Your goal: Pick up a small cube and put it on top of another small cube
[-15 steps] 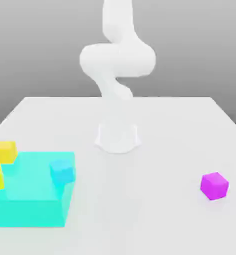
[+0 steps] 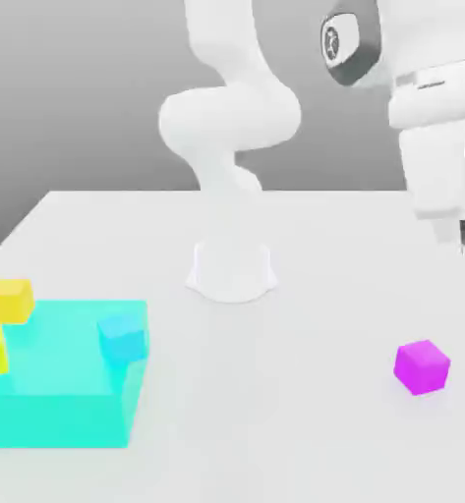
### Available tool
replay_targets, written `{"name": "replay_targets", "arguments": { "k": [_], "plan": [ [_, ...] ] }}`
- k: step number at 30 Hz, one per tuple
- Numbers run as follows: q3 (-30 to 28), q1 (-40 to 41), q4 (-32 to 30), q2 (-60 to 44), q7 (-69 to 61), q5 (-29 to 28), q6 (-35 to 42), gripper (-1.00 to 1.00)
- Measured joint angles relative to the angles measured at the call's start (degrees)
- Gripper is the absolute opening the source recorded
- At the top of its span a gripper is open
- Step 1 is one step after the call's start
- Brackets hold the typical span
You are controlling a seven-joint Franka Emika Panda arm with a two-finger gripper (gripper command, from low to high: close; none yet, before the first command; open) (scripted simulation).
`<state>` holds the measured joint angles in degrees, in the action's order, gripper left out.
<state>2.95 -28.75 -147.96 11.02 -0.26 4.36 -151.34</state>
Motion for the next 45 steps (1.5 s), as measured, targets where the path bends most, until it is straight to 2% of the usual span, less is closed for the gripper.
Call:
{"name": "replay_targets", "arguments": {
  "k": [4,7,13,14,21,27,33,45],
  "plan": [
    [3.09,-5.01,-3.68,-7.83,-8.83,-1.25,-4.47,0.00],
    [4.63,-8.13,-6.44,-13.72,-13.67,-4.68,-7.82,0.00],
    [1.58,-10.91,-5.70,-26.06,-12.26,-10.54,-17.31,0.00],
    [0.92,-11.44,-5.36,-28.06,-11.83,-11.09,-18.94,-1.00],
    [0.72,-11.62,-5.28,-28.52,-11.67,-11.31,-19.21,-1.00],
    [3.12,-10.11,-7.24,-17.59,-15.12,-6.81,-10.30,-1.00],
    [-4.26,5.63,-6.12,-9.19,-27.46,-7.79,-2.24,-1.00],
    [-24.28,26.77,-3.80,3.45,-50.16,-15.18,11.08,-1.00]
  ]
}}
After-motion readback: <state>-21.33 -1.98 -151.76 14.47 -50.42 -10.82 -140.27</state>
